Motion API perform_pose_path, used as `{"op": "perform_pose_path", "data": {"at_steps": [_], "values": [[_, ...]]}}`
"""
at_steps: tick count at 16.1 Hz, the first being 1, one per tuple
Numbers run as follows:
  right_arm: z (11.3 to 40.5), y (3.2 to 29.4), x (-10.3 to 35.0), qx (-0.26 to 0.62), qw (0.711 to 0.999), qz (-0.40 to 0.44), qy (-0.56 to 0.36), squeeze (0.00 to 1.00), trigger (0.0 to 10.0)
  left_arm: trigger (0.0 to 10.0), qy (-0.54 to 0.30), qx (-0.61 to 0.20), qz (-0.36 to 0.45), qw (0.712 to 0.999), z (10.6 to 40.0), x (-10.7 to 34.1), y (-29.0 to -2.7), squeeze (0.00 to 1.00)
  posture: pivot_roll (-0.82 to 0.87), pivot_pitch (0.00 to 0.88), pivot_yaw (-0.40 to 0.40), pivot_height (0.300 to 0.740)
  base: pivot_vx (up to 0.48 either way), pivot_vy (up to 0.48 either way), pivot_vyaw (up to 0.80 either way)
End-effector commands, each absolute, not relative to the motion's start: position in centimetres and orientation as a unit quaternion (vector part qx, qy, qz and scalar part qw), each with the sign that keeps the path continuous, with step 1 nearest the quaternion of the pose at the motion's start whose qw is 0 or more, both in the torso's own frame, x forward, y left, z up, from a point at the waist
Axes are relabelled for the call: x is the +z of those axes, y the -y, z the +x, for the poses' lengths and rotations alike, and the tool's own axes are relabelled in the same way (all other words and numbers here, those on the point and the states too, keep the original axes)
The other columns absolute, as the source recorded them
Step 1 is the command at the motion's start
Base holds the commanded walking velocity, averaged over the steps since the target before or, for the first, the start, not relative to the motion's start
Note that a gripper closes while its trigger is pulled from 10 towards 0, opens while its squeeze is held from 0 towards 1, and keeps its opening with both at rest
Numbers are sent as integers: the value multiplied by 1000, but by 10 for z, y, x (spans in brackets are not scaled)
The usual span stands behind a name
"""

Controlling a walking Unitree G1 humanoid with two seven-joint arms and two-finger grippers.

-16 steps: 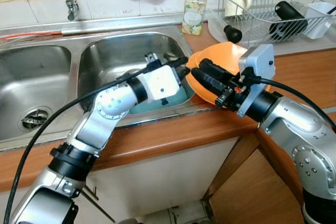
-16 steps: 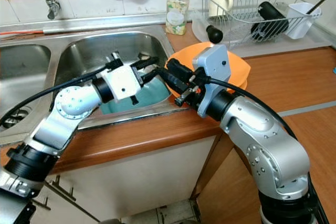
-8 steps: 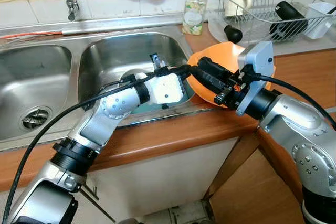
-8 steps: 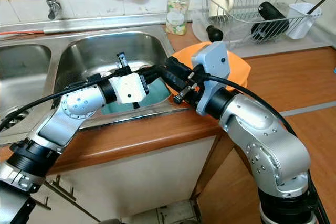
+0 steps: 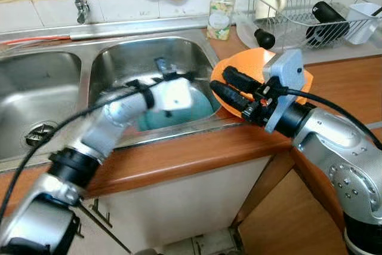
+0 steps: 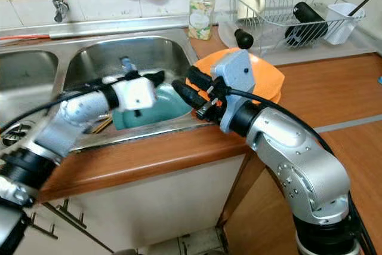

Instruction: Kitchen organization

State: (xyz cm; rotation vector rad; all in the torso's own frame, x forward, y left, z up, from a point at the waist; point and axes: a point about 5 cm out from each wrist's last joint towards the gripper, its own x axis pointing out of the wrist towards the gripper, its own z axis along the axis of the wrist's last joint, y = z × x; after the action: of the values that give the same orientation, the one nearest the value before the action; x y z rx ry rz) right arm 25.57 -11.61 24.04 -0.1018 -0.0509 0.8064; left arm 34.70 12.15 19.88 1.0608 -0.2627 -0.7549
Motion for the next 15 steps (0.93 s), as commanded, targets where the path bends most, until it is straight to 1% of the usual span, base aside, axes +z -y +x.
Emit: {"op": "perform_pose_path", "data": {"at_steps": [1, 3, 4, 5, 6, 9, 10, 11, 12, 15], "values": [[251, 113, 241, 401, 914, -64, 26, 0, 10000, 0, 101, -336, 508, 787, 354, 200, -130, 0, -45, 0, 23, 740, 0, 0, 0], [250, 111, 237, 411, 909, -75, 14, 0, 10000, 0, 58, -325, 522, 786, 364, 195, -142, 0, -45, 0, 23, 740, 0, 0, 0], [249, 109, 235, 416, 906, -80, 7, 0, 10000, 2196, 35, -322, 525, 787, 368, 191, -145, 0, -44, 0, 23, 740, 0, 0, 0], [247, 107, 231, 424, 902, -87, -3, 0, 10000, 10000, -14, -324, 527, 786, 376, 182, -151, 0, -45, 0, 24, 740, 0, 0, 0], [246, 105, 228, 427, 899, -92, -10, 0, 10000, 10000, -64, -328, 526, 782, 381, 173, -155, 0, -47, 0, 27, 740, 0, 0, 0], [244, 103, 223, 430, 897, -97, -21, 0, 10000, 10000, -131, -338, 522, 772, 385, 160, -160, 0, -53, 0, 34, 740, 0, 0, 0], [243, 102, 221, 432, 896, -100, -26, 0, 10000, 10000, -145, -343, 525, 765, 386, 155, -161, 188, -57, 0, 39, 740, 0, 0, 0], [242, 102, 220, 431, 896, -101, -29, 0, 10000, 10000, -154, -343, 526, 763, 386, 152, -161, 404, -59, 0, 42, 740, 0, 0, 0], [242, 103, 219, 430, 897, -102, -29, 0, 10000, 10000, -159, -344, 524, 763, 387, 151, -162, 1000, -60, 0, 44, 740, 0, 0, 0], [242, 104, 218, 421, 901, -102, -32, 0, 10000, 10000, -170, -346, 523, 760, 388, 149, -163, 1000, -61, 0, 49, 740, 0, 0, 0]]}}
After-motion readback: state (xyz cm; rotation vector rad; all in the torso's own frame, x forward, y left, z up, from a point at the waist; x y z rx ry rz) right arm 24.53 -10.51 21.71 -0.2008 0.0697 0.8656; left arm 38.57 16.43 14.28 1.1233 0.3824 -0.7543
